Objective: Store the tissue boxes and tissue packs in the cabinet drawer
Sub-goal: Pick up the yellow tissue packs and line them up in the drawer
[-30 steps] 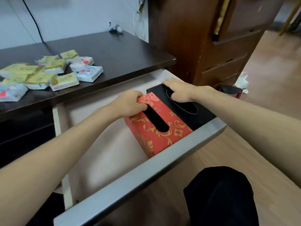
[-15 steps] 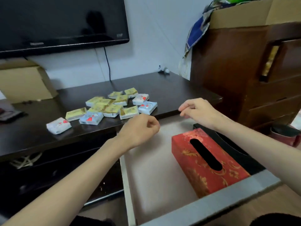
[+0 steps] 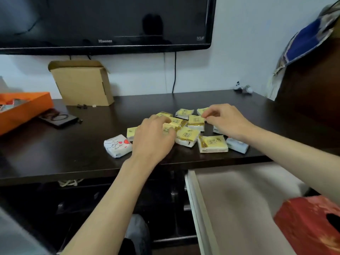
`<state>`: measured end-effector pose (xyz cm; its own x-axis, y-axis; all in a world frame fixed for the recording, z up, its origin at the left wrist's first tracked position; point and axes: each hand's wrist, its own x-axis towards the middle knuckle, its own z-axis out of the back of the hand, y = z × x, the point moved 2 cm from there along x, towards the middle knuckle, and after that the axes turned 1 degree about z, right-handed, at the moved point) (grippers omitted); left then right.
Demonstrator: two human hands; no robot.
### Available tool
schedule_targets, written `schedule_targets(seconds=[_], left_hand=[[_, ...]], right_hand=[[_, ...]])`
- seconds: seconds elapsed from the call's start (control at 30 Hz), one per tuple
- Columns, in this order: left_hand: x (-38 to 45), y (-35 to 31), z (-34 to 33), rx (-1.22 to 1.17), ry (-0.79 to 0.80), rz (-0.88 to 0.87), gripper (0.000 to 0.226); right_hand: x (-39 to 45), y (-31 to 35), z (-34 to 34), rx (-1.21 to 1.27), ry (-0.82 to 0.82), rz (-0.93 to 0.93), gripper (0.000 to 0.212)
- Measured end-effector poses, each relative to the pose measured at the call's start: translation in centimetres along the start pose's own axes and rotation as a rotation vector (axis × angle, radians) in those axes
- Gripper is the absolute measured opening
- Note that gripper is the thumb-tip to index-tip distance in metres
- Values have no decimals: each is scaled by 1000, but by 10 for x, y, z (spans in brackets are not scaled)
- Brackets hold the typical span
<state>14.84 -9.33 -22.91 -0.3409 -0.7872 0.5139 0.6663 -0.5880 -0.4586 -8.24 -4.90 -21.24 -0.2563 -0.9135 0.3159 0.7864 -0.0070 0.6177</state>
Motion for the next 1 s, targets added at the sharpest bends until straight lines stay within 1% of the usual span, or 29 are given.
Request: schedule_targets(seconds=[0.07,0.13,0.23,0.27,0.33,0.4,0.47,0.57,0.63,0.7,0.8,0.87,0.93,1.0], left_hand=[[22,10,-5,13,164,116,41],[36,18,-9,10,251,222,40],[43,20,-23,80,273,238,30],[43,19,-29,129,277,218,31],[45,17,-38,186,292,189,40],[49,18,-40,188,327,199,47],[53,21,-40,169,368,219,46],[56,22,-39,125,362,248,44],[57,21,-38,110,322,252,49],[57,18,-35,133,266,225,58],[60,13,-20,160,129,147,62],[62,4,-5,121,62,96,63],[62,-12,8,30,51,68,65],[58,-33,18,-68,83,30,68]], right_hand=[[19,1,-13,-74,24,0,20],[35,1,-23,-129,45,-18,25],[53,-4,-35,-182,121,-66,35],[56,-6,-38,-191,168,-75,37],[60,-7,-40,-205,260,-85,42],[59,-8,-36,-220,318,-69,42],[57,-9,-32,-213,361,-52,39],[54,-11,-28,-216,396,-50,46],[54,-13,-28,-283,367,-25,54],[53,-15,-28,-299,304,0,64],[47,-17,-22,-309,145,73,73],[39,-16,-15,-304,40,119,77],[26,-16,-6,-258,-36,145,79],[8,-20,6,-146,-101,143,80]])
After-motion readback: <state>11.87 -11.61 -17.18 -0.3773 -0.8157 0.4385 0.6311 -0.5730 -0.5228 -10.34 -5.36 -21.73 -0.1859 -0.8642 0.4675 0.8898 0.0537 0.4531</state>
